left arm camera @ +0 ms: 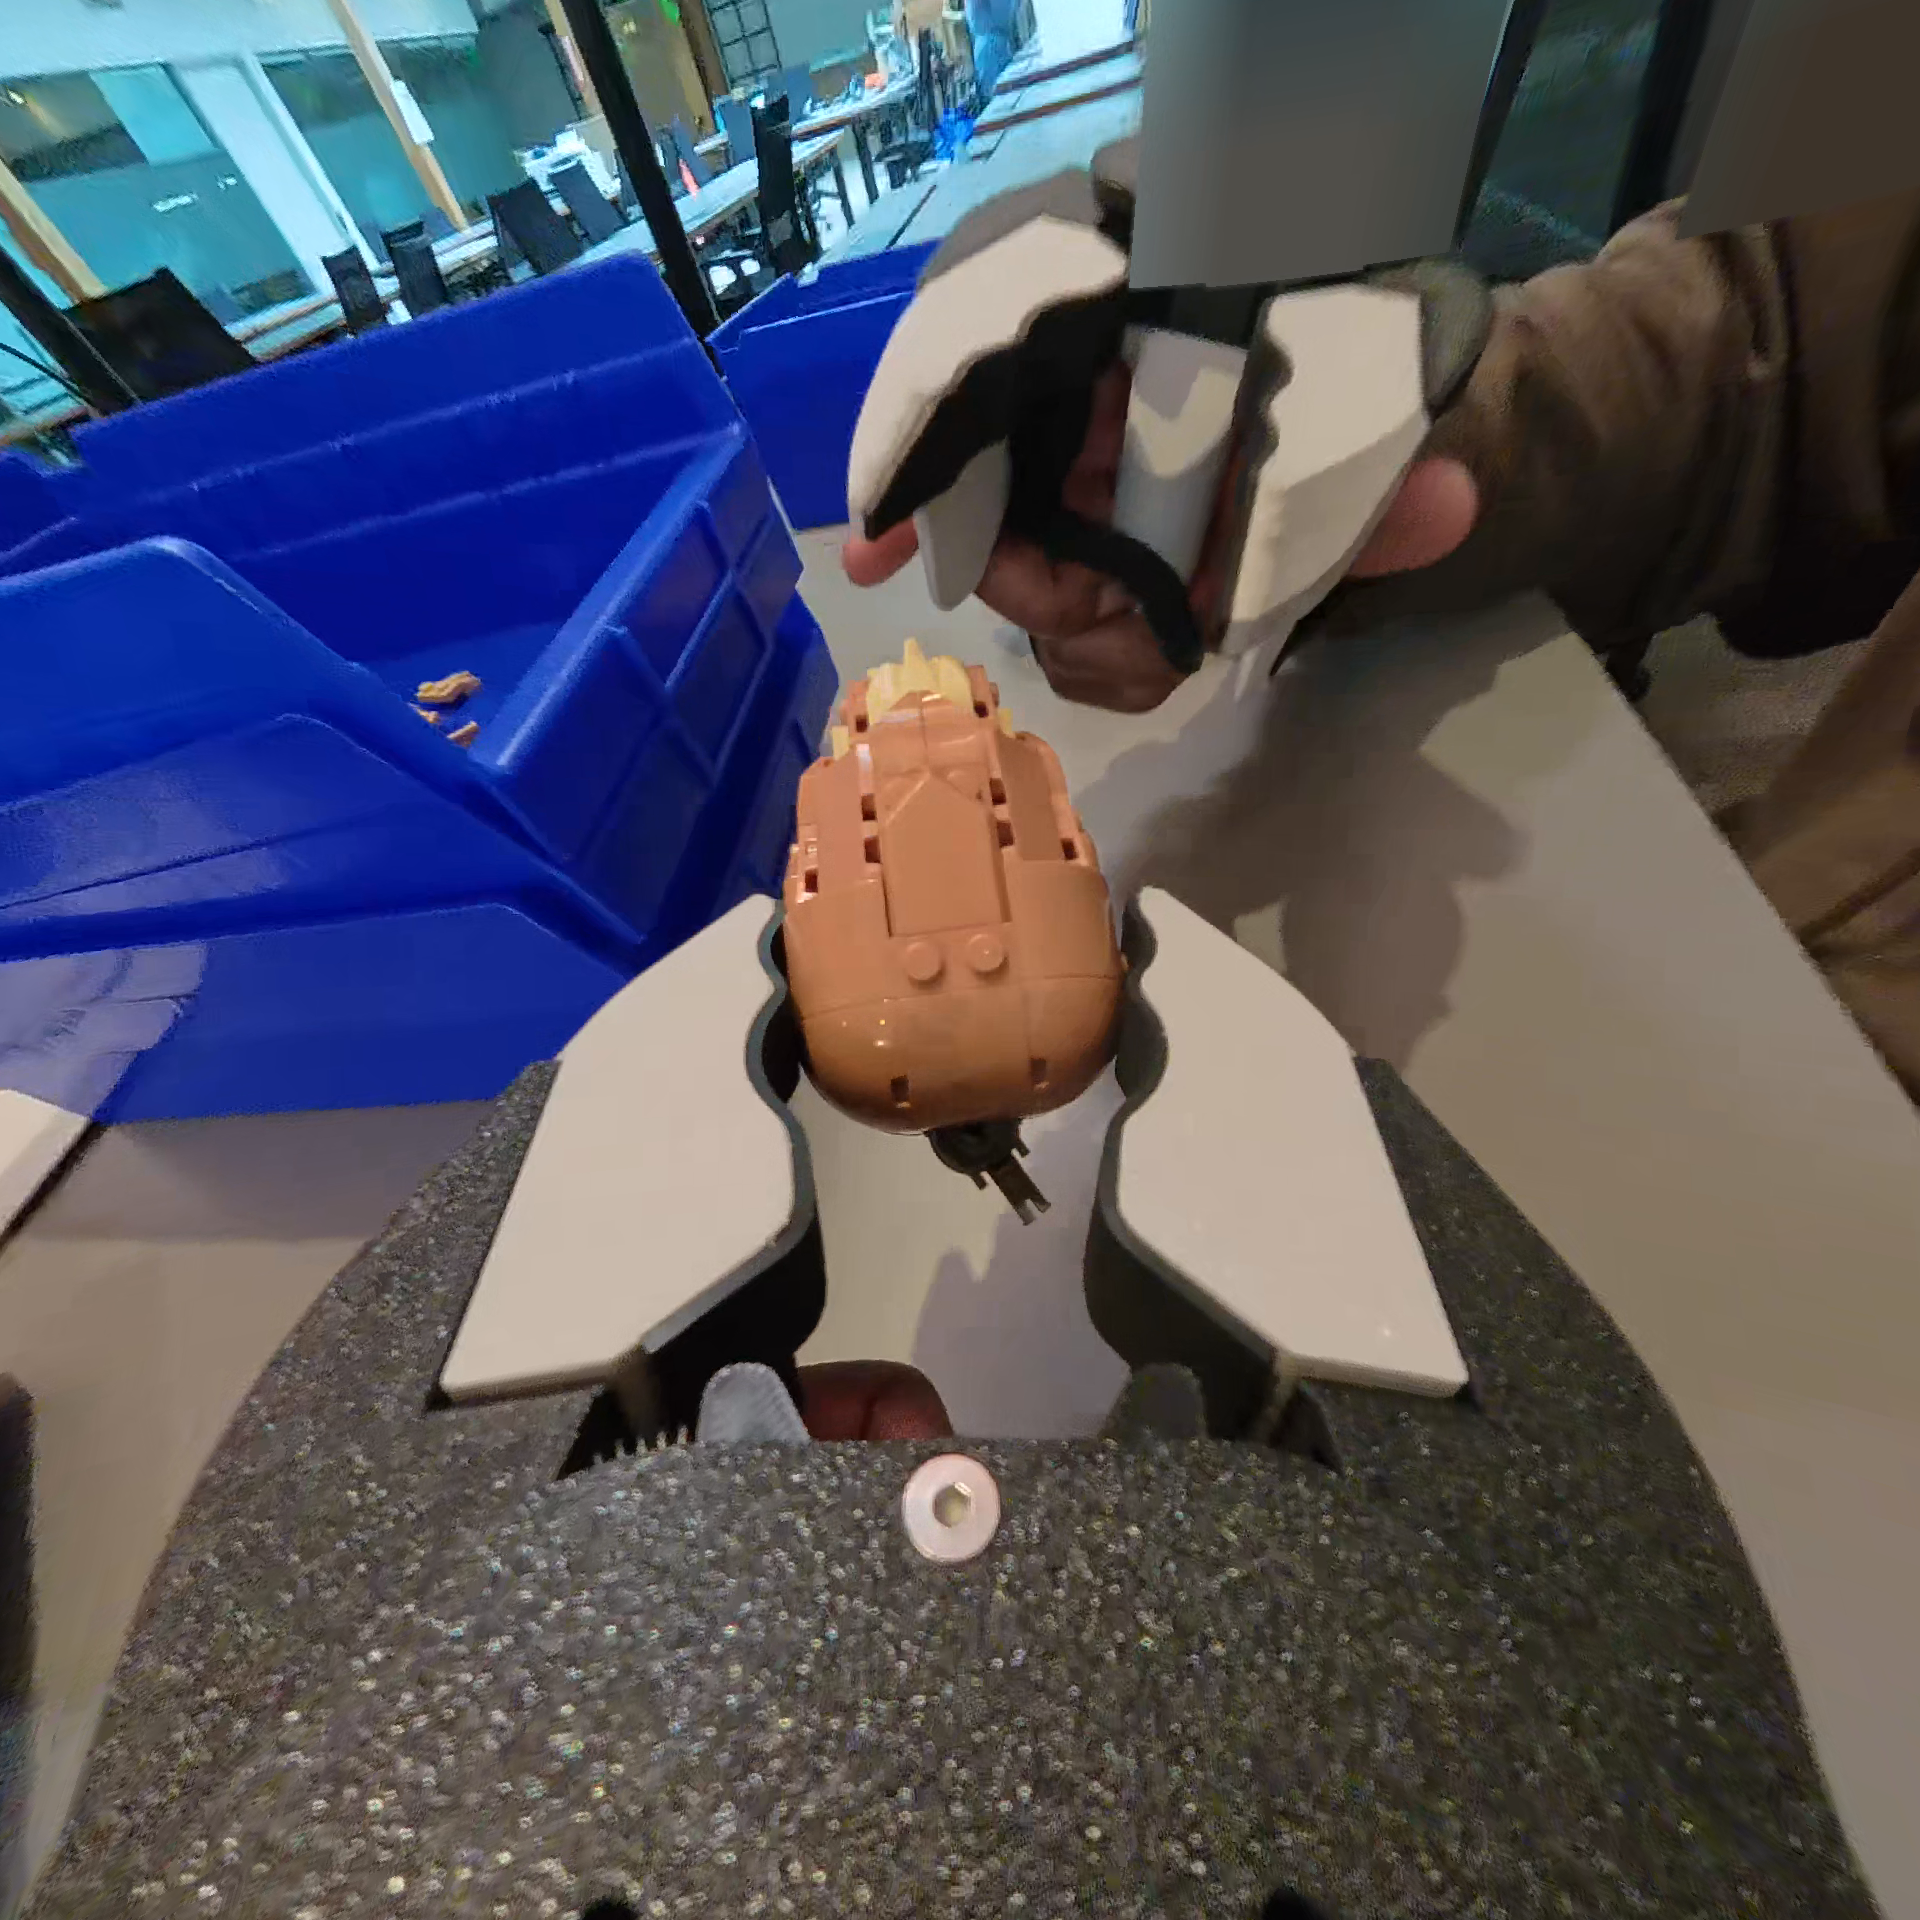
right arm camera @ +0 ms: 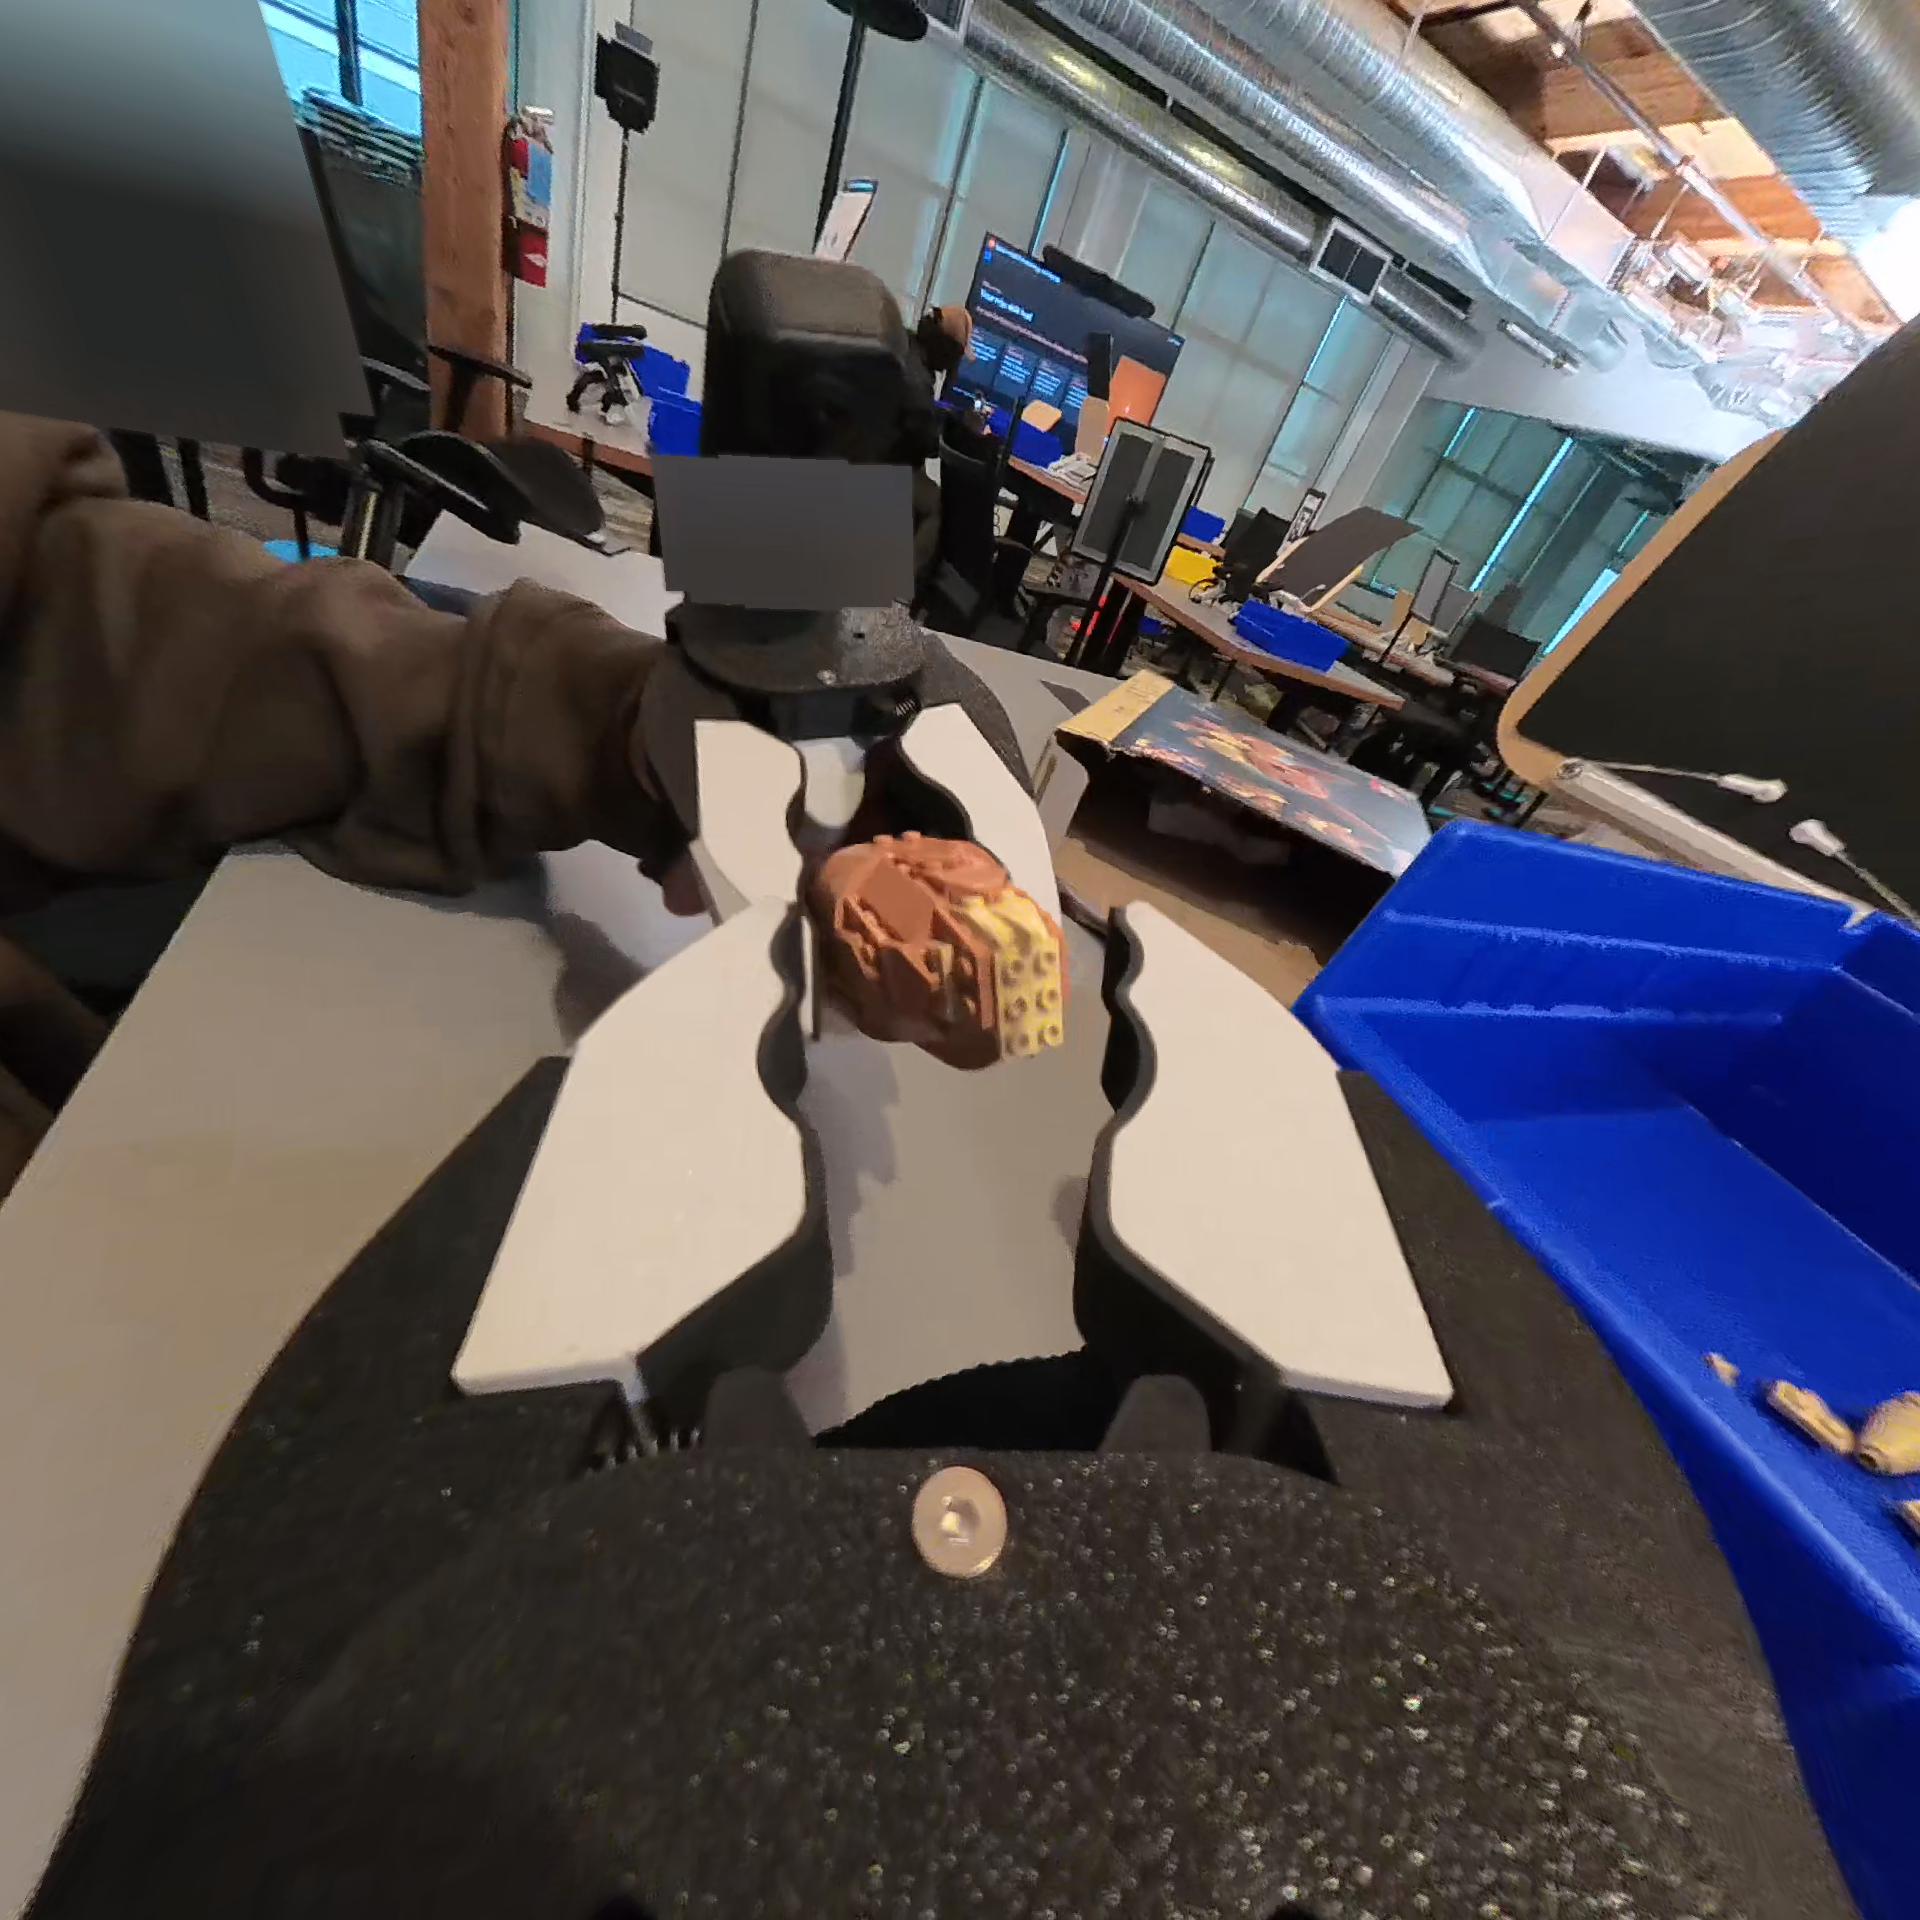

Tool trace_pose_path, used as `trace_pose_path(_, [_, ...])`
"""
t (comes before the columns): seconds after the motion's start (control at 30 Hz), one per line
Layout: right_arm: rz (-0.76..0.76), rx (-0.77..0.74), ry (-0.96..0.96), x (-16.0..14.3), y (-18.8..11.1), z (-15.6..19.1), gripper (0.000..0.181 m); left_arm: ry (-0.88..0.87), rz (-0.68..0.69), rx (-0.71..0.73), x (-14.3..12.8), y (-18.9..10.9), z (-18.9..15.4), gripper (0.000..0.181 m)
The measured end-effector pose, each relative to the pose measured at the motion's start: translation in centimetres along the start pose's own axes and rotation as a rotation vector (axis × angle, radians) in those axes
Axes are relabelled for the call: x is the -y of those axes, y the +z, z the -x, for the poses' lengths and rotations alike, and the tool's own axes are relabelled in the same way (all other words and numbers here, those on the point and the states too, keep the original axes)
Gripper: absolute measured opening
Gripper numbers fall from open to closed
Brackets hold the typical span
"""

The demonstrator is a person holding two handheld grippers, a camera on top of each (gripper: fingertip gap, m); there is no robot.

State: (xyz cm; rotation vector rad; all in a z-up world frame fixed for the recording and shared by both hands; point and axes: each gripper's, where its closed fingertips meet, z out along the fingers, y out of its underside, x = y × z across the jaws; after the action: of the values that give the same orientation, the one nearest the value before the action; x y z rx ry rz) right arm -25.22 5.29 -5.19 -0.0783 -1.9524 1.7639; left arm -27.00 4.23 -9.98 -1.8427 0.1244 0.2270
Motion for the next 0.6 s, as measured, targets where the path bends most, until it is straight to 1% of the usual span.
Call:
trace_pose_path(0.1, [0.032,0.027,0.050,-0.6,0.5,0.3,0.055,-0.017,-0.051,-0.044,0.9,-0.1,-0.5,0.060])
trace_pose_path(0.23, [0.017,0.080,0.089,-0.6,0.7,1.3,0.050,0.045,-0.085,-0.110,1.6,-0.3,-2.2,0.060])
trace_pose_path(0.3, [0.042,0.115,0.084,-1.0,0.9,2.1,0.048,0.080,-0.089,-0.134,1.8,-0.4,-2.9,0.060])
trace_pose_path(0.47, [0.063,0.131,0.044,-1.4,1.2,3.0,0.047,0.117,-0.069,-0.145,1.5,-0.4,-3.3,0.060])
trace_pose_path(0.6, [0.093,0.128,-0.015,-2.0,1.4,3.4,0.051,0.155,-0.003,-0.156,0.3,0.2,-3.8,0.060])
